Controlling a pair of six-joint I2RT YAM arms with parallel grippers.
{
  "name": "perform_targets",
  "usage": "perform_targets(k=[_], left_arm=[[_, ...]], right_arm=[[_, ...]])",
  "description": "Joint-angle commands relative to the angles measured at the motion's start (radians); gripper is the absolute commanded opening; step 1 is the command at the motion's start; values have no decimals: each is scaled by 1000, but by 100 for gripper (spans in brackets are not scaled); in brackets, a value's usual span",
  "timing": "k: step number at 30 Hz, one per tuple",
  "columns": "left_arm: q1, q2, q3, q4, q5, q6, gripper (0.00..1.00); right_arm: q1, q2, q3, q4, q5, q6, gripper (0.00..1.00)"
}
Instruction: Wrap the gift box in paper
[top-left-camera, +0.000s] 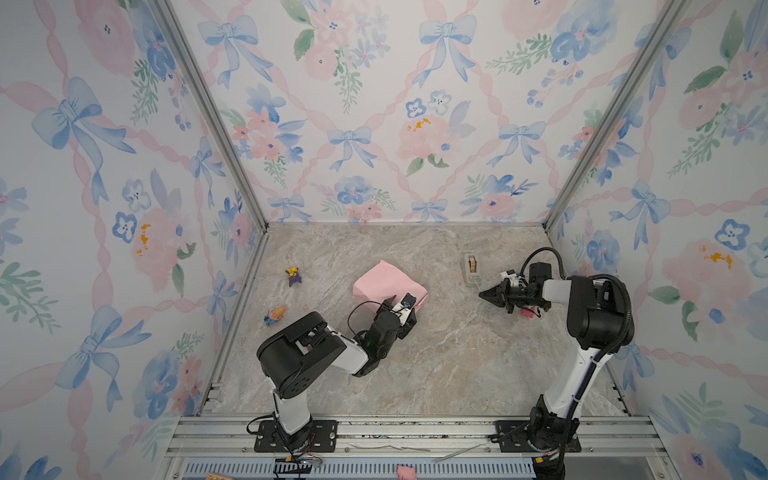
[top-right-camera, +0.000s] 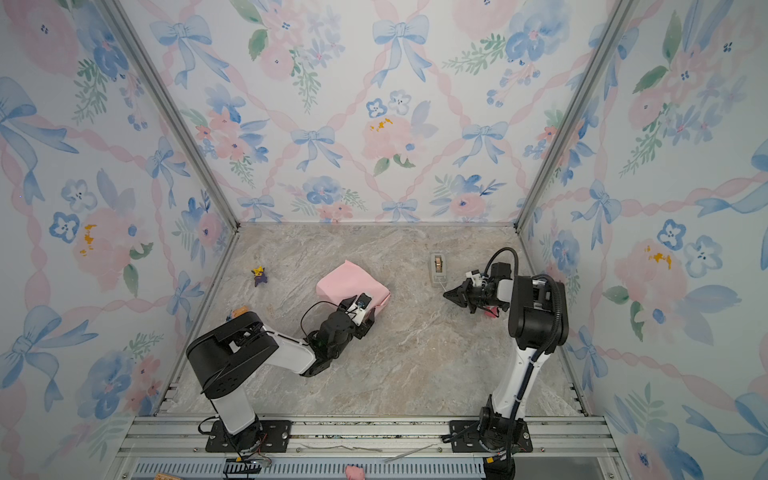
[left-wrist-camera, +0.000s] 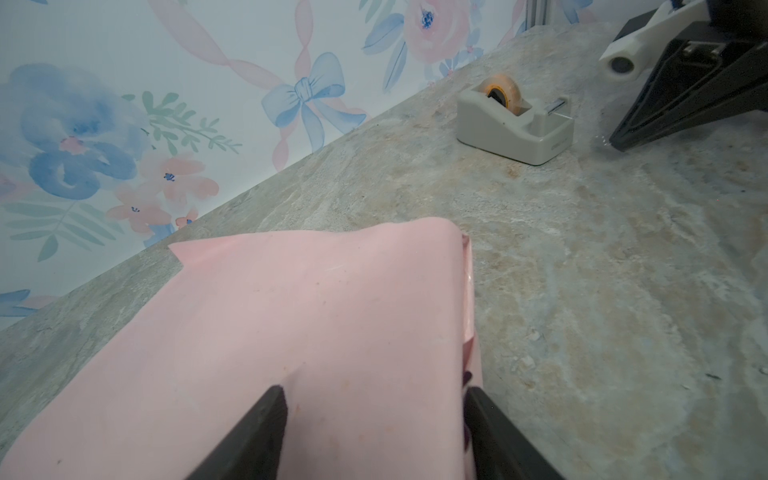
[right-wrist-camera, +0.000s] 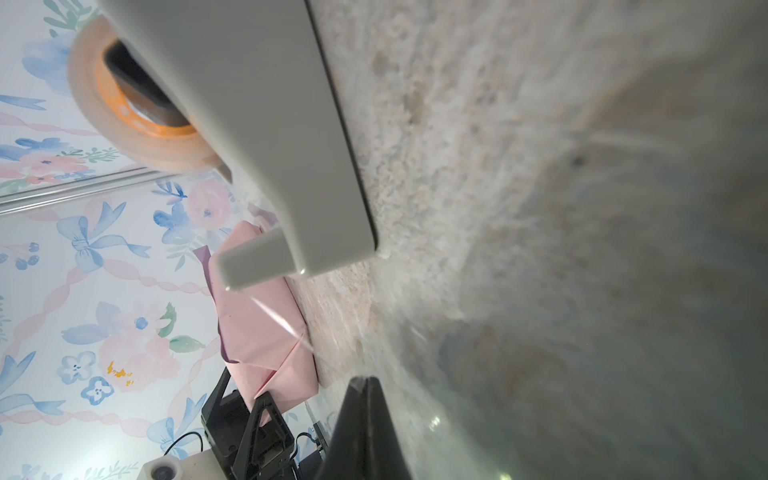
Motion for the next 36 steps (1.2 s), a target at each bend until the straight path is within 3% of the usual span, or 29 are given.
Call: perform_targets(k=[1, 23, 31, 33, 36], left_arm=[[16, 74, -69, -302, 27, -90, 69], [14, 72, -75, -302, 25, -96, 69], [13, 73, -73, -301, 25, -93, 69], [15, 74, -69, -301, 27, -92, 69], [14, 72, -67, -301, 25, -89, 69]], right_arm=[[-18, 13, 11, -118, 52, -41, 0], [-66, -43, 21, -327, 169, -181, 0], [-66, -132, 32, -383, 166, -253, 0], [-57, -156, 30, -375, 163, -273, 6], [-14, -185, 31, -307, 162, -314, 29]])
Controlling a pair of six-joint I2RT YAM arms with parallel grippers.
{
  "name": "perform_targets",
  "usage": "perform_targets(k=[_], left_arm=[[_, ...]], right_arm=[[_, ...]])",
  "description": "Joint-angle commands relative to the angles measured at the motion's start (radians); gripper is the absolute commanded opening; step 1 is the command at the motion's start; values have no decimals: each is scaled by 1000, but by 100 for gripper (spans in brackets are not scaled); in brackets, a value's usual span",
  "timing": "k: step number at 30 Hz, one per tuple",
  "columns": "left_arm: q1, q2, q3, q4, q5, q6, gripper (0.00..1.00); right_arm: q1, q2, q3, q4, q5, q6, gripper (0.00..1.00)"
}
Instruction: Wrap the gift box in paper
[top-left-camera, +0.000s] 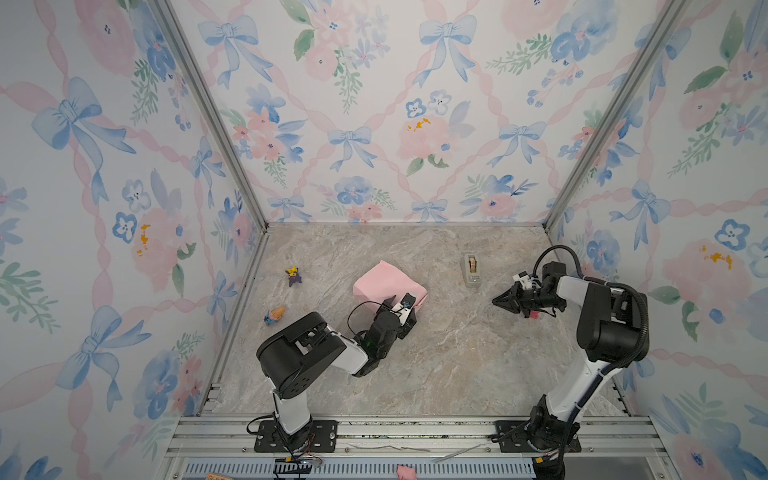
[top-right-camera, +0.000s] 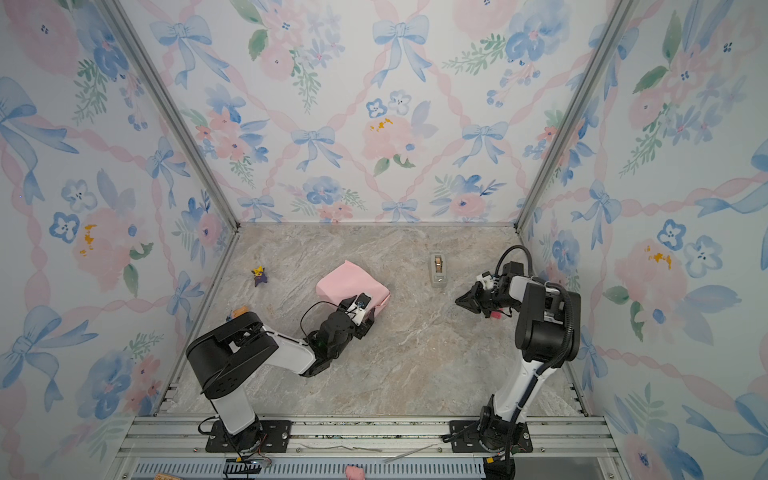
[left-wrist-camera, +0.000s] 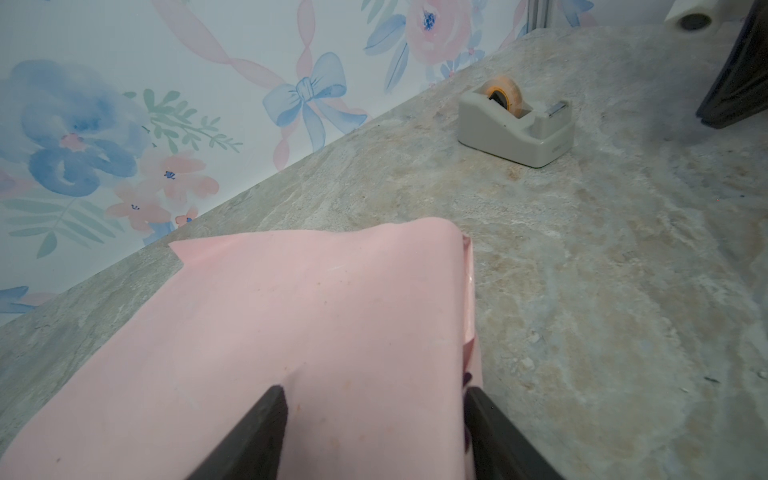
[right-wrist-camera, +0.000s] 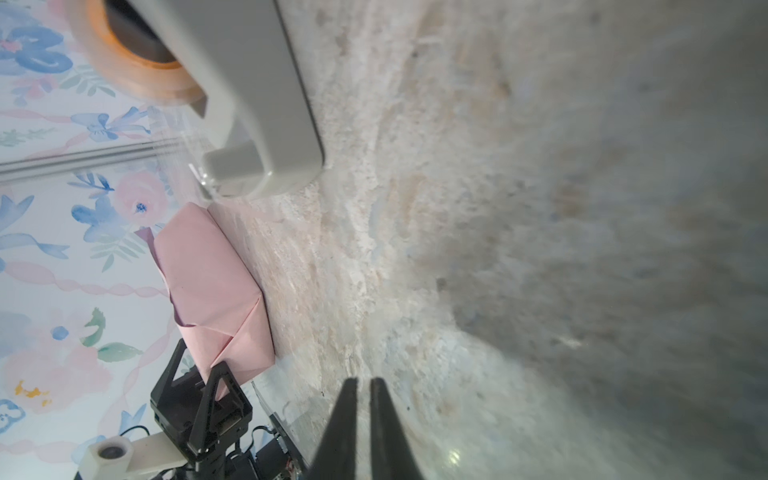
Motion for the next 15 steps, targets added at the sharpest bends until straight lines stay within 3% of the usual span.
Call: perform_targets(k=[1, 2, 6, 15], left_arm=[[14, 73, -63, -302, 28, -78, 69], [13, 74, -62, -302, 29, -76, 69], [14, 68, -62, -302, 24, -72, 69], [16, 63, -62, -302, 16, -63, 69]], right_arm=[[57, -42, 0, 65, 6, -75, 41], [78, -41, -1, 115, 4, -82, 47], [129, 11, 34, 208, 26, -127, 50], [166, 80, 146, 95, 198, -246, 50]])
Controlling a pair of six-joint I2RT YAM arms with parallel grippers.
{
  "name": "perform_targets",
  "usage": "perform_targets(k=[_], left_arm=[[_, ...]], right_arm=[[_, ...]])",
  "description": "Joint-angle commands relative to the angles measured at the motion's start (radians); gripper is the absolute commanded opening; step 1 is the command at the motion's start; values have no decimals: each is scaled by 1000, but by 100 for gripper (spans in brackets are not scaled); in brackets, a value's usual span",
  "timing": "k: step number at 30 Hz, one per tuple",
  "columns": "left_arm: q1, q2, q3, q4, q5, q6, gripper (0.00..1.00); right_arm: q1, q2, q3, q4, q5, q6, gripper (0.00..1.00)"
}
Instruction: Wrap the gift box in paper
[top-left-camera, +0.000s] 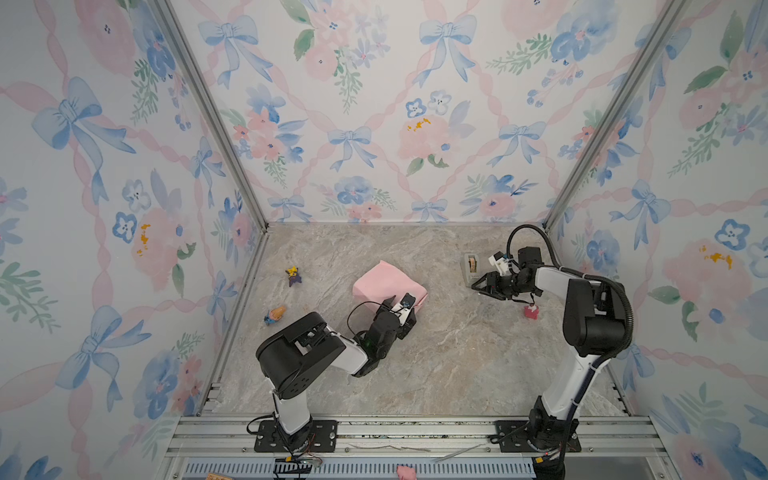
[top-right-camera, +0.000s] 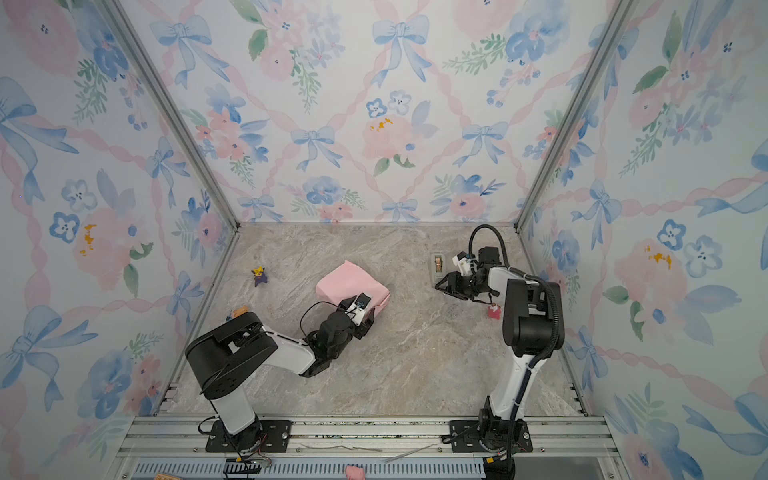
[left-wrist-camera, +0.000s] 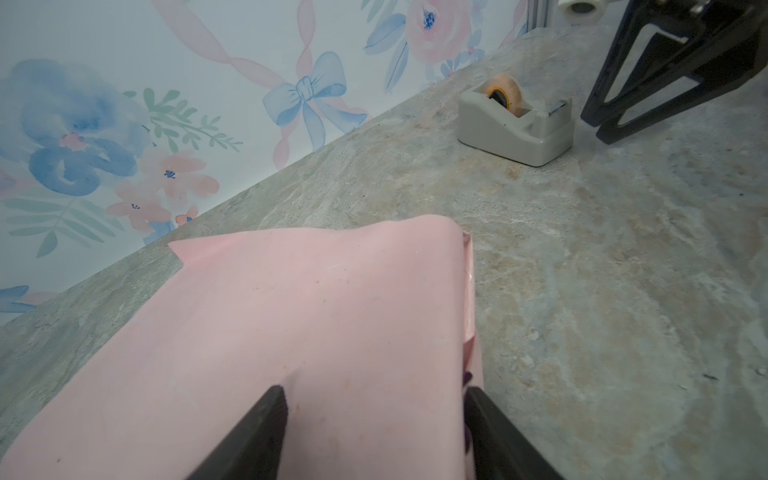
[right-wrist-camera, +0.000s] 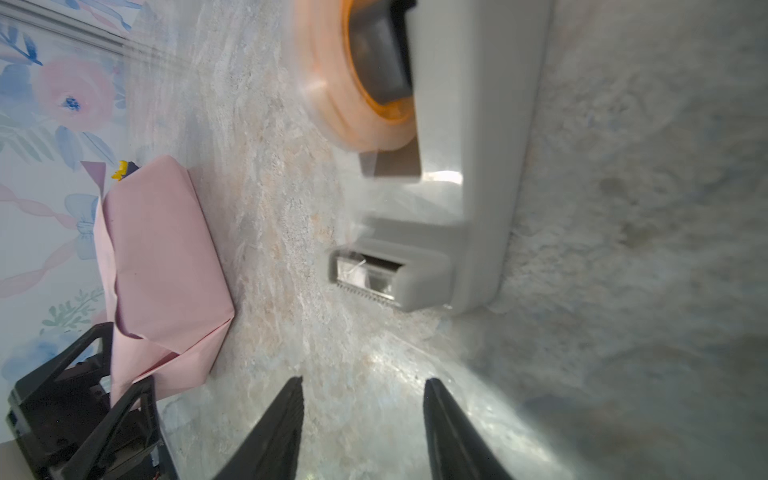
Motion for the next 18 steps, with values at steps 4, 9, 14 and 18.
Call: perform_targets(k=[4, 9, 14, 18], left_arm=[[16, 68, -61, -302, 15, -63, 69], [16, 66, -67, -301, 12, -64, 69], [17, 62, -68, -301, 10, -60, 69], [18, 62, -69, -301, 10, -60, 69]], right_arm=[[0, 30, 65, -87, 141, -98, 51], [19, 88, 110, -130, 103, -167, 51], [18, 118, 135, -143, 86, -198, 51], [17, 144, 155, -159, 32, -220, 50]])
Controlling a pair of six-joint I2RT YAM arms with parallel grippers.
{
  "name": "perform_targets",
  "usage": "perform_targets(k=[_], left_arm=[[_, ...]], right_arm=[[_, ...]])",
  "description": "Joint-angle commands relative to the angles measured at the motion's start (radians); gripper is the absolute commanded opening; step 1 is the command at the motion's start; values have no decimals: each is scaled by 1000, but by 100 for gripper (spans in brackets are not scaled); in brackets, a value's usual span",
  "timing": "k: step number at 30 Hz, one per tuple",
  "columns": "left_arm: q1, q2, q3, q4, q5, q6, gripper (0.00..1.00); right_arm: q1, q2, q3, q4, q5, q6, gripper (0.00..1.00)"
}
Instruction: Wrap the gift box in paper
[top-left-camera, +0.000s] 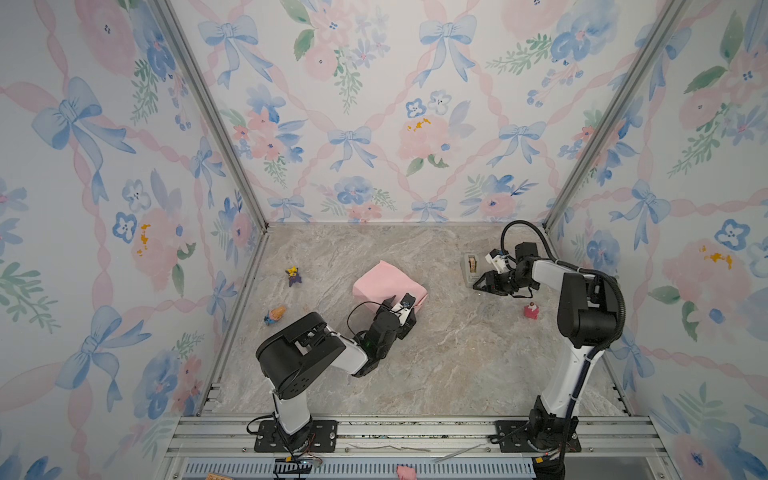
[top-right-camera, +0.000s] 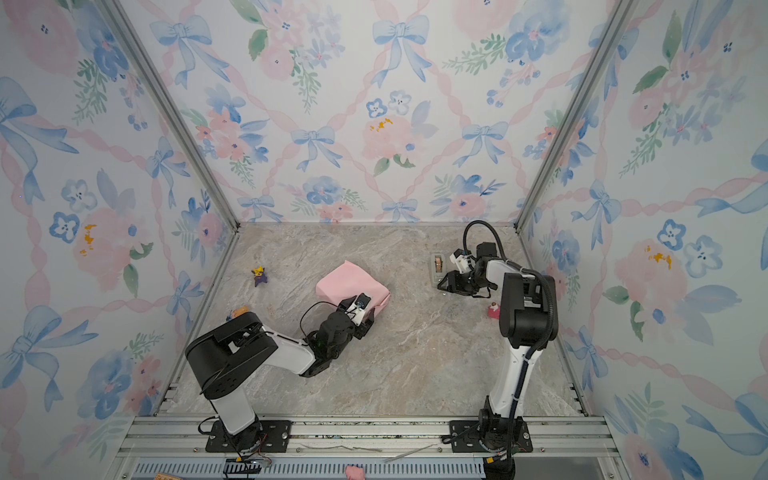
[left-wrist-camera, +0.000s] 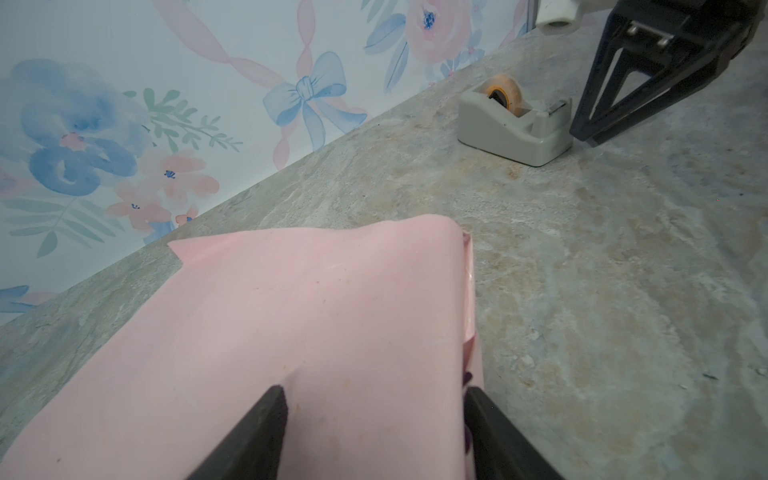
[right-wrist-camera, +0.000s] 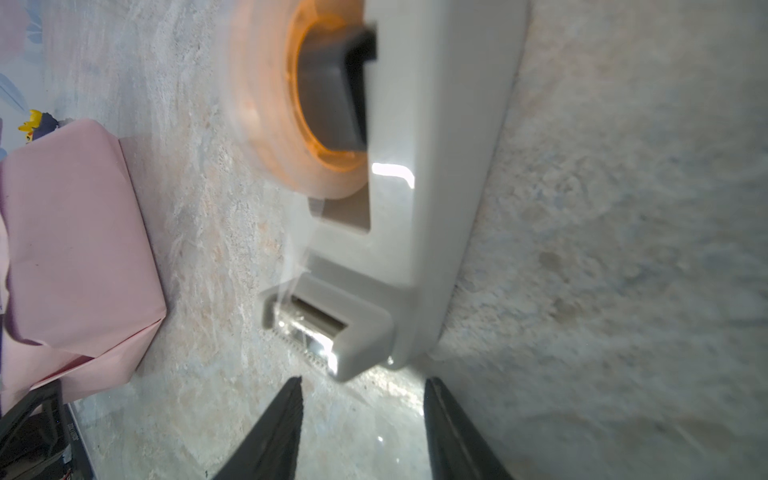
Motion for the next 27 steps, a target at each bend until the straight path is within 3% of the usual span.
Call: perform_targets(k=[1, 27], left_arm=[[18, 63, -68, -301, 10, -61, 69], [18, 64, -73, -299, 10, -59, 69]], right_arm=[[7, 52, 31, -64, -38, -48, 49], [-23, 95, 56, -96, -174, -103, 31]])
